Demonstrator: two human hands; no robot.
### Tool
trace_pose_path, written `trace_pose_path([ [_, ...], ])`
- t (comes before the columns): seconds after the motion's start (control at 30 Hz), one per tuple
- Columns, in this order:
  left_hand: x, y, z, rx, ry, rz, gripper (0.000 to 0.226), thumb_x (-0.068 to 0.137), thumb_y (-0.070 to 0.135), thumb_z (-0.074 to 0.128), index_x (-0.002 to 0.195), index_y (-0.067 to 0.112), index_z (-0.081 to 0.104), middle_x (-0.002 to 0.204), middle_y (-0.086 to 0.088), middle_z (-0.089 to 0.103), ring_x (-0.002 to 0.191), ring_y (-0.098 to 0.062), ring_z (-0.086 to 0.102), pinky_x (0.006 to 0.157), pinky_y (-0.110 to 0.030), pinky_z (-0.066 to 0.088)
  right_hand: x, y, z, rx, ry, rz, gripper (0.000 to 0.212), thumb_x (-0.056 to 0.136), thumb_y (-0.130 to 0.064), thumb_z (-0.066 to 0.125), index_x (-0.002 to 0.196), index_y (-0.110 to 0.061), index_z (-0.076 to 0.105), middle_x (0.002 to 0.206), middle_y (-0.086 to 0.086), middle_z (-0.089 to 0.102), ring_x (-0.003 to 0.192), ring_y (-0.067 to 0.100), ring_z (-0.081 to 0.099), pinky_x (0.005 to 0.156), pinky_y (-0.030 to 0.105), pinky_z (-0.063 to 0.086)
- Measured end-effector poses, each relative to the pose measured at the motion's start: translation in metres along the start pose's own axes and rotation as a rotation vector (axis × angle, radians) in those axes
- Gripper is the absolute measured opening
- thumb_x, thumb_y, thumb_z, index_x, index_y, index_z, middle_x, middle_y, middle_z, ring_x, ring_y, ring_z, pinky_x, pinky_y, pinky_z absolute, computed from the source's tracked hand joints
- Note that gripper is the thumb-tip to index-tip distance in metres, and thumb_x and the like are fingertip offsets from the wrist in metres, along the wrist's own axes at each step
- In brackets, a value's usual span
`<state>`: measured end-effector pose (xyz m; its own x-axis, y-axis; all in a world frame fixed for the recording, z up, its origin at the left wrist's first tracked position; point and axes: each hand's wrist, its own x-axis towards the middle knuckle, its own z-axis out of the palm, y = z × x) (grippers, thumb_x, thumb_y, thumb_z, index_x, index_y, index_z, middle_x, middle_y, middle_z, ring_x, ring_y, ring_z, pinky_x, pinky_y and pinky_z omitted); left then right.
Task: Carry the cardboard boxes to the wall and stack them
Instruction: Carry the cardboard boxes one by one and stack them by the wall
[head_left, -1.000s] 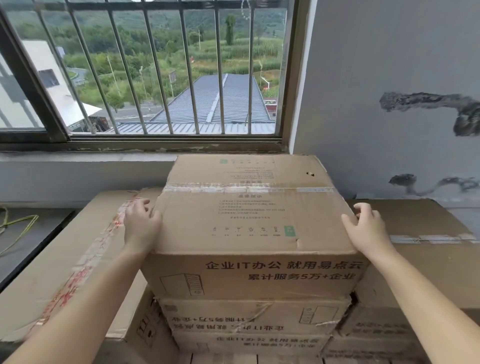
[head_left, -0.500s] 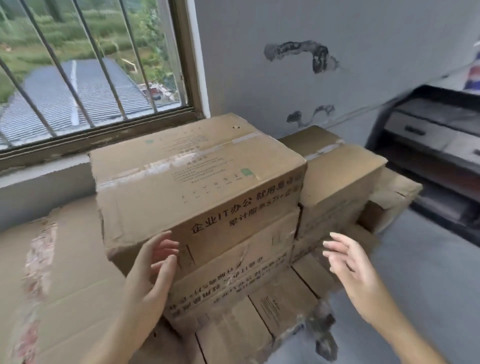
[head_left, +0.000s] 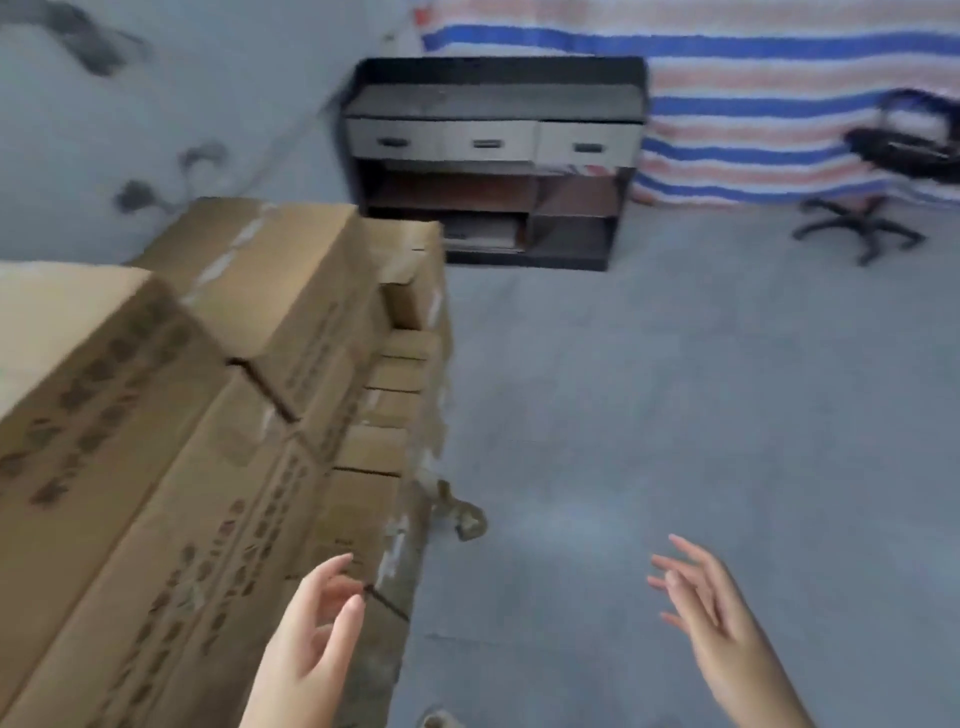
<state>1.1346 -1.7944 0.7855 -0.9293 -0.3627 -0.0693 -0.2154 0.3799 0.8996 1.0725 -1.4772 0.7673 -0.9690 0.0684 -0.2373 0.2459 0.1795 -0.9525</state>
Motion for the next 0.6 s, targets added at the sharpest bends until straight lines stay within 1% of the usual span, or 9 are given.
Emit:
trace_pose_path([
  [0.07,0.008,0.02,0.039,0.009,-0.095,0.045,0.057,0.089,0.008,0.06,0.092,0.065,0.054,0.096,0.02,0.065,0.083,0.001,0.063,0.071,-0.003,0.045,-0.014,0.012,-0.039,-0.014,0.095,0.023,0.074,0.038,-0.098,0.051,0.101,-0.059,0.057,0.101,-0.016,0.07,0.091,-0.001,0.065,0.08,0.024,0.05],
  [0.13,0.01,0.043,0.082,0.003,-0.161,0.086,0.066,0.089,0.0,0.057,0.089,0.066,0.053,0.096,0.021,0.065,0.082,-0.001,0.062,0.07,-0.003,0.044,-0.029,0.022,-0.081,-0.025,0.182,0.029,0.055,0.042,-0.096,0.053,0.091,-0.071,0.052,0.101,-0.026,0.066,0.09,-0.003,0.065,0.076,0.014,0.049],
  [0.2,0.006,0.066,0.133,-0.015,-0.228,0.122,0.061,0.089,0.007,0.06,0.088,0.068,0.053,0.093,0.022,0.065,0.08,-0.004,0.06,0.068,-0.003,0.043,-0.044,0.032,-0.13,-0.033,0.255,0.04,0.032,0.061,-0.072,0.069,0.088,-0.072,0.053,0.099,-0.02,0.068,0.089,-0.005,0.065,0.073,0.01,0.049],
  [0.23,0.001,0.078,0.159,-0.023,-0.254,0.146,0.054,0.088,0.014,0.061,0.088,0.067,0.053,0.09,0.022,0.066,0.079,-0.004,0.059,0.067,-0.003,0.043,-0.051,0.037,-0.157,-0.037,0.288,0.042,0.032,0.071,-0.053,0.073,0.087,-0.072,0.053,0.099,-0.015,0.07,0.089,-0.006,0.064,0.073,0.01,0.049],
  [0.3,-0.01,0.104,0.209,-0.052,-0.296,0.177,0.033,0.078,0.037,0.062,0.089,0.067,0.054,0.087,0.021,0.066,0.077,-0.004,0.06,0.067,-0.005,0.044,-0.066,0.047,-0.212,-0.028,0.345,0.043,0.04,0.079,-0.037,0.071,0.087,-0.072,0.054,0.102,-0.011,0.07,0.09,-0.006,0.064,0.074,0.011,0.048],
  [0.4,-0.024,0.13,0.282,-0.089,-0.388,0.204,0.03,0.062,0.061,0.05,0.09,0.069,0.053,0.089,0.02,0.067,0.082,-0.009,0.063,0.076,-0.024,0.049,-0.088,0.067,-0.289,-0.034,0.483,0.095,0.057,0.089,-0.014,0.061,0.086,-0.07,0.054,0.108,-0.009,0.068,0.09,-0.007,0.063,0.075,0.009,0.046],
  [0.43,-0.028,0.139,0.305,-0.087,-0.435,0.224,0.031,0.06,0.063,0.049,0.09,0.07,0.053,0.089,0.02,0.066,0.083,-0.008,0.063,0.079,-0.029,0.049,-0.096,0.069,-0.311,-0.016,0.548,0.112,0.049,0.088,-0.022,0.063,0.086,-0.07,0.054,0.106,-0.011,0.068,0.091,-0.006,0.063,0.074,0.008,0.046],
  [0.5,-0.04,0.164,0.347,-0.081,-0.551,0.256,0.03,0.059,0.065,0.047,0.087,0.072,0.052,0.089,0.021,0.066,0.084,-0.007,0.064,0.08,-0.031,0.049,-0.112,0.07,-0.348,0.031,0.681,0.138,0.021,0.073,-0.062,0.065,0.09,-0.07,0.054,0.101,-0.017,0.069,0.094,-0.002,0.064,0.074,0.008,0.047],
  [0.6,-0.057,0.203,0.4,-0.045,-0.702,0.306,0.03,0.058,0.067,0.045,0.087,0.071,0.051,0.089,0.021,0.066,0.087,-0.004,0.064,0.081,-0.029,0.05,-0.139,0.08,-0.394,0.072,0.859,0.173,0.043,0.051,-0.087,0.055,0.089,-0.067,0.057,0.098,-0.019,0.069,0.09,-0.002,0.064,0.074,0.012,0.049],
])
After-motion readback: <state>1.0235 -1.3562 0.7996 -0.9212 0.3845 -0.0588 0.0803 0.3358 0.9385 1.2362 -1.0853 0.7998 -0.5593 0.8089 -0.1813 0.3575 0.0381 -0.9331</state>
